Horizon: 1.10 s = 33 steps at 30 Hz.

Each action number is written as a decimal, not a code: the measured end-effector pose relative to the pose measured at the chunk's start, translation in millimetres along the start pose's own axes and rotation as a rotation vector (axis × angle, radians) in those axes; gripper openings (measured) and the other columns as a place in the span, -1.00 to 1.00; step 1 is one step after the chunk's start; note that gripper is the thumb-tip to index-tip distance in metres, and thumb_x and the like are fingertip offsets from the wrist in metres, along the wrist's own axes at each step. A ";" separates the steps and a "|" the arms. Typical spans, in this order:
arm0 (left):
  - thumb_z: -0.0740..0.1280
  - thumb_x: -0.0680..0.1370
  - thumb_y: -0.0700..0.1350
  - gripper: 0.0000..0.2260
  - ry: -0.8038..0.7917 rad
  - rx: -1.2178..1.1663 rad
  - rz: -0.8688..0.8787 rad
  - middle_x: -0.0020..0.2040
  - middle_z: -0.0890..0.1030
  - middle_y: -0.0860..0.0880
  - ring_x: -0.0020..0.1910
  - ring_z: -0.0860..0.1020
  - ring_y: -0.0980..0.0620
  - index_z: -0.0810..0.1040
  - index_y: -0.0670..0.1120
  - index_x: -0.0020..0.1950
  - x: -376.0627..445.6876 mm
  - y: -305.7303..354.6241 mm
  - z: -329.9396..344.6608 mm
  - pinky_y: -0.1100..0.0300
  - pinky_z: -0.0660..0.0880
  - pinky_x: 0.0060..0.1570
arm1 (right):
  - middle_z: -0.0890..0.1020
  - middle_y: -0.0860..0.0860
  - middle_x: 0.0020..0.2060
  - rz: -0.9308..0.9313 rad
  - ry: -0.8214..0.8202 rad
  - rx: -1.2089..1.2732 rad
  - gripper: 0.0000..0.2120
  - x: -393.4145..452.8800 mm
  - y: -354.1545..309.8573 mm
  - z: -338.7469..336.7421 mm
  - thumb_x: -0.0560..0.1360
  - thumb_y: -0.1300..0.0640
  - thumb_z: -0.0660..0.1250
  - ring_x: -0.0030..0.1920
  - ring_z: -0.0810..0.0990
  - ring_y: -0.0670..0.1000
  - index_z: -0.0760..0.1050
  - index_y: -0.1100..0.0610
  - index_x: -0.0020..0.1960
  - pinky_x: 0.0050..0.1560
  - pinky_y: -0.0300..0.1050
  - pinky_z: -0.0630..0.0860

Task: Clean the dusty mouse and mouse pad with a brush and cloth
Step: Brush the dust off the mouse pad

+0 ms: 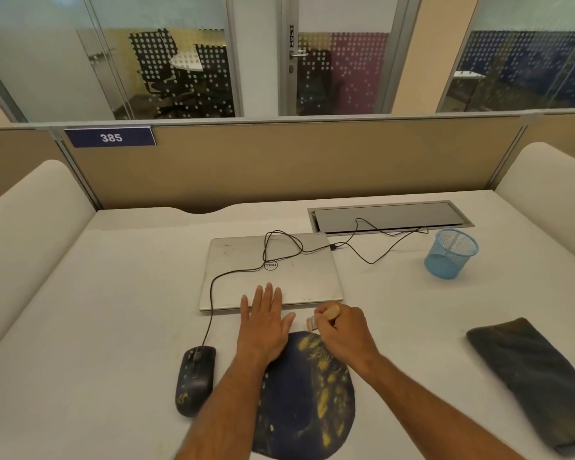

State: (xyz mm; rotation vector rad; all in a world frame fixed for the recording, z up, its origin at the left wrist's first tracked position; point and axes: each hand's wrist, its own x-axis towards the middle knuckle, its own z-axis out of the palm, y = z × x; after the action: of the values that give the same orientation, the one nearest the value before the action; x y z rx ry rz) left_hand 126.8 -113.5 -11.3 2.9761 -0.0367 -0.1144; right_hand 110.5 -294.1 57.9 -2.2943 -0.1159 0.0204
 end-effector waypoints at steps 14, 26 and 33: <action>-0.28 0.61 0.29 -0.37 0.020 0.036 -0.032 0.55 -0.46 -0.04 0.50 -0.48 -0.05 -0.47 0.00 0.52 1.6 2.7 16.6 -0.12 -0.55 0.39 | 0.67 -0.07 -0.32 -0.031 -0.088 -0.011 -0.80 -1.0 0.7 6.5 0.49 0.14 0.27 -0.29 0.61 -0.07 0.66 0.08 -0.22 -0.26 -0.20 0.57; -0.41 0.52 0.30 -0.33 -0.001 0.045 -0.033 0.54 -0.46 -0.05 0.51 -0.48 -0.06 -0.46 -0.01 0.53 0.6 2.5 16.8 -0.15 -0.52 0.41 | 0.65 0.00 -0.37 -0.008 -0.033 0.026 -0.74 -0.7 -2.1 11.9 0.52 0.13 0.26 -0.32 0.60 -0.01 0.63 0.14 -0.27 -0.32 -0.16 0.54; -0.28 0.61 0.28 -0.36 0.004 0.048 -0.036 0.54 -0.46 -0.06 0.51 -0.47 -0.07 -0.45 -0.02 0.53 1.4 2.9 16.8 -0.16 -0.50 0.42 | 0.60 0.02 -0.44 -0.024 0.005 0.037 -0.70 3.6 -5.2 13.1 0.54 0.13 0.24 -0.39 0.57 -0.01 0.57 0.16 -0.33 -0.37 -0.12 0.51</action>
State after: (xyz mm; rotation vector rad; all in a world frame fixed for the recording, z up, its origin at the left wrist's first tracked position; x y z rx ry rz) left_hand 126.8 -119.1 -27.4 3.0255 0.0155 -0.1141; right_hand 113.0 -280.7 53.2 -2.2561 -0.1396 0.0043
